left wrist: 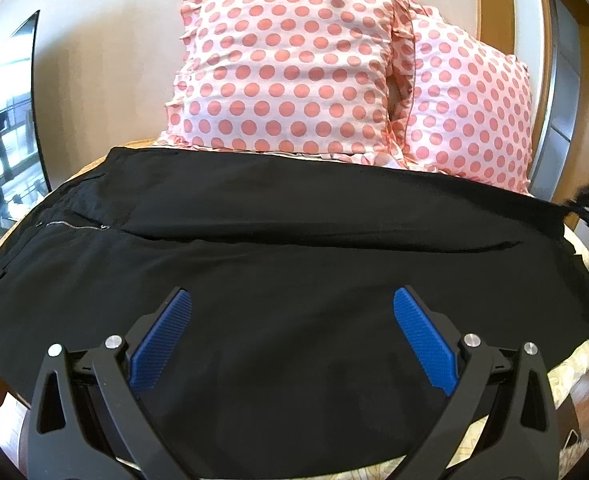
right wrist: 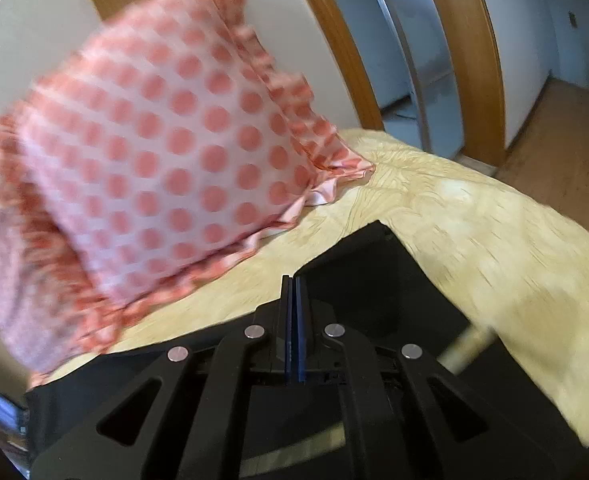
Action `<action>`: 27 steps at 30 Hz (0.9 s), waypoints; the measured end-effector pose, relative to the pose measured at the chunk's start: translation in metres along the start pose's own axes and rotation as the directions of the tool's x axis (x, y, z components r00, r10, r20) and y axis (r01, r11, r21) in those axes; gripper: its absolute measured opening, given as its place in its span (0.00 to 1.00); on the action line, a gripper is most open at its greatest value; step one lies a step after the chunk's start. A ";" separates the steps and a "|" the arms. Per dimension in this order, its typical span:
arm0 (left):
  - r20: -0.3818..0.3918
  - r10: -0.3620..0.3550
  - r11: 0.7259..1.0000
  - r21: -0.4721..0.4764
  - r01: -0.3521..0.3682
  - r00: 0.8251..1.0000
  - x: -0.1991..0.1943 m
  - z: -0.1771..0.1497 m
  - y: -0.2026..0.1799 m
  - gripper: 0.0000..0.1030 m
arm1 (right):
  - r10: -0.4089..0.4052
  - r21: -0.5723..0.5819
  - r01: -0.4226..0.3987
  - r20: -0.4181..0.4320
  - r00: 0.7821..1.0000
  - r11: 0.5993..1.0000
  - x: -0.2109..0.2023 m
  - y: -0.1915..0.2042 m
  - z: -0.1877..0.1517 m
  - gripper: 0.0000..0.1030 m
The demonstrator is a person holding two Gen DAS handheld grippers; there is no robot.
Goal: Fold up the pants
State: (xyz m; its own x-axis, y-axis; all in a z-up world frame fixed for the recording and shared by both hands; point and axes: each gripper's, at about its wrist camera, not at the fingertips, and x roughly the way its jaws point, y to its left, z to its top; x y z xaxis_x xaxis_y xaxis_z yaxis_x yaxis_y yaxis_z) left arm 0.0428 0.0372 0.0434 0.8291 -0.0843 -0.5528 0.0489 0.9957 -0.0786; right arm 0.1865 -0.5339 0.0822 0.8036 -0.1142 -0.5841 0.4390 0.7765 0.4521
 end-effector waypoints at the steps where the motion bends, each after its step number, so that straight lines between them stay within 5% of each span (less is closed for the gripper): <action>1: 0.001 -0.001 1.000 -0.007 0.001 1.000 -0.002 0.000 0.001 0.98 | 0.029 0.007 -0.029 0.011 1.000 1.000 -0.026 -0.002 -0.014 0.02; 7: 0.008 -0.018 0.998 -0.055 0.019 1.000 -0.008 0.006 0.008 0.98 | 0.078 0.101 -0.069 -0.080 0.994 0.992 -0.089 -0.030 -0.095 0.02; 13: 0.008 -0.039 0.985 -0.166 0.040 0.999 -0.008 0.021 0.037 0.98 | 0.137 0.244 -0.094 -0.166 0.977 0.965 -0.085 -0.051 -0.106 0.05; 15: 0.018 -0.021 0.981 -0.194 0.024 1.000 -0.008 0.026 0.049 0.98 | 0.155 0.284 -0.099 -0.184 0.971 0.954 -0.082 -0.054 -0.105 0.15; 17: 0.018 -0.005 0.977 -0.214 0.009 1.000 -0.006 0.033 0.062 0.98 | 0.148 0.314 -0.078 -0.208 0.967 0.946 -0.079 -0.057 -0.105 0.41; 18: 0.016 0.000 0.975 -0.220 0.003 1.000 -0.004 0.037 0.067 0.98 | 0.155 0.340 -0.075 -0.216 0.964 0.937 -0.076 -0.060 -0.107 0.42; 22: -0.003 -0.021 0.968 -0.249 0.019 1.000 0.020 0.068 0.090 0.98 | 0.177 0.379 -0.095 -0.188 0.966 0.920 -0.070 -0.064 -0.106 0.41; 25: -0.056 -0.064 0.963 -0.266 0.047 0.996 0.053 0.096 0.100 0.98 | 0.176 0.388 -0.106 -0.149 0.973 0.916 -0.057 -0.070 -0.100 0.02; 27: -0.086 -0.077 0.958 -0.284 0.049 0.993 0.077 0.114 0.103 0.96 | 0.201 0.389 -0.140 -0.119 0.972 0.910 -0.054 -0.075 -0.097 0.02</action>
State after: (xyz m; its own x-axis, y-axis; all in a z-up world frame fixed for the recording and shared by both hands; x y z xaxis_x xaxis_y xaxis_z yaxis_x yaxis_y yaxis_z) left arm 0.1753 0.1373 0.0867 0.7720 -0.1633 -0.6143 -0.0705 0.9385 -0.3380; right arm 0.0714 -0.5262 0.0147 0.8216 0.1190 -0.5575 0.4432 0.4816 0.7560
